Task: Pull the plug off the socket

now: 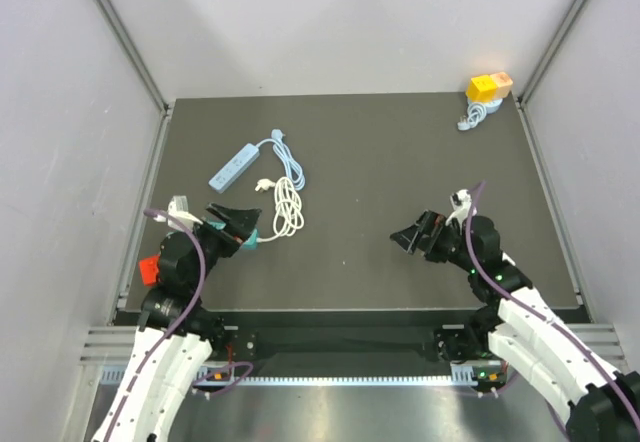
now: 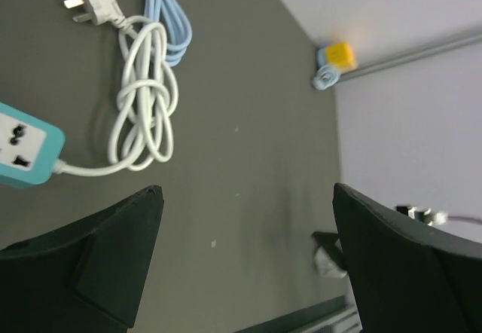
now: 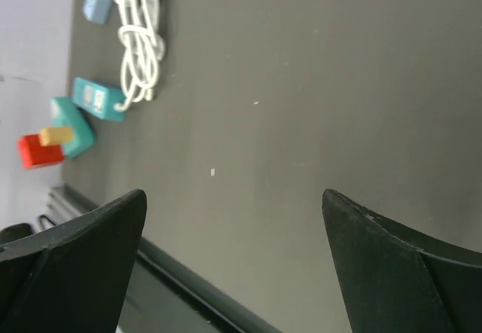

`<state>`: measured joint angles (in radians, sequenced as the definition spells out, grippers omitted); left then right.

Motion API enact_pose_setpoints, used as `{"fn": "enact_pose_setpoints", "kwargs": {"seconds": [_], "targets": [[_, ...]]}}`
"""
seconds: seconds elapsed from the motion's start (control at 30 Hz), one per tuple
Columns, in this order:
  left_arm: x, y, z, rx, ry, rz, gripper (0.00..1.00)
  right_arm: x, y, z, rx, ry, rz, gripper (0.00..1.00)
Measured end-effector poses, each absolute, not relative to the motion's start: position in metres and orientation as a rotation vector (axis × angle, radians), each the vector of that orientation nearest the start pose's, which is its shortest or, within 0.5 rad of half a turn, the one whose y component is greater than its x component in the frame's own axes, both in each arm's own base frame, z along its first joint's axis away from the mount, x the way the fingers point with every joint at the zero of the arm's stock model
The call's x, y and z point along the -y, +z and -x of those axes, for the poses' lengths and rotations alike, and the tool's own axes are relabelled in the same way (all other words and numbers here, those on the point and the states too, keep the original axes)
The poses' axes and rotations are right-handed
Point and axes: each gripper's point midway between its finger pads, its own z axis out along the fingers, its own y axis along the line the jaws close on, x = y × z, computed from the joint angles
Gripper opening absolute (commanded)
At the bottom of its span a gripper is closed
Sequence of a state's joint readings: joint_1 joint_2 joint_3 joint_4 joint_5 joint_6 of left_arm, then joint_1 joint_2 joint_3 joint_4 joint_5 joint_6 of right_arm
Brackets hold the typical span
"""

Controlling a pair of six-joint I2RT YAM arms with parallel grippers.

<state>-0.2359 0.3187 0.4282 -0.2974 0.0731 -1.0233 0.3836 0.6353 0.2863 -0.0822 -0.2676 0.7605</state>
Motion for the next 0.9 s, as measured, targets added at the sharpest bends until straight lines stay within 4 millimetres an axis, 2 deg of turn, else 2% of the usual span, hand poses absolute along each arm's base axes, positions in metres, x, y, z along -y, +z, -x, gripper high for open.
{"fn": "enact_pose_setpoints", "kwargs": {"seconds": [0.13,0.3,0.53,0.6,0.7,0.77,0.9], "targets": [[0.110,0.220,-0.221,-1.866,-0.869,0.475,0.99,-0.163,0.111,-0.216,-2.171,0.902,-0.148,1.00],[0.105,0.237,-0.216,-1.876,-0.802,0.387,0.99,-0.175,0.110,-0.208,-2.147,0.979,-0.026,1.00],[0.084,0.260,-0.209,-1.898,-0.661,0.421,0.99,-0.203,0.114,-0.218,-2.125,1.100,0.082,1.00],[0.076,0.264,-0.212,-1.929,-0.597,0.446,0.99,-0.222,0.117,-0.220,-2.132,1.141,0.144,1.00],[0.062,0.262,-0.215,-1.981,-0.485,0.506,0.99,-0.261,0.134,-0.227,-2.102,1.204,0.274,1.00],[0.050,0.258,-0.213,-2.013,-0.405,0.549,0.99,-0.294,0.151,-0.234,-2.050,1.233,0.380,1.00],[0.029,0.262,-0.207,-2.029,-0.268,0.618,0.99,-0.374,0.181,-0.244,-1.934,1.270,0.595,1.00]]}}
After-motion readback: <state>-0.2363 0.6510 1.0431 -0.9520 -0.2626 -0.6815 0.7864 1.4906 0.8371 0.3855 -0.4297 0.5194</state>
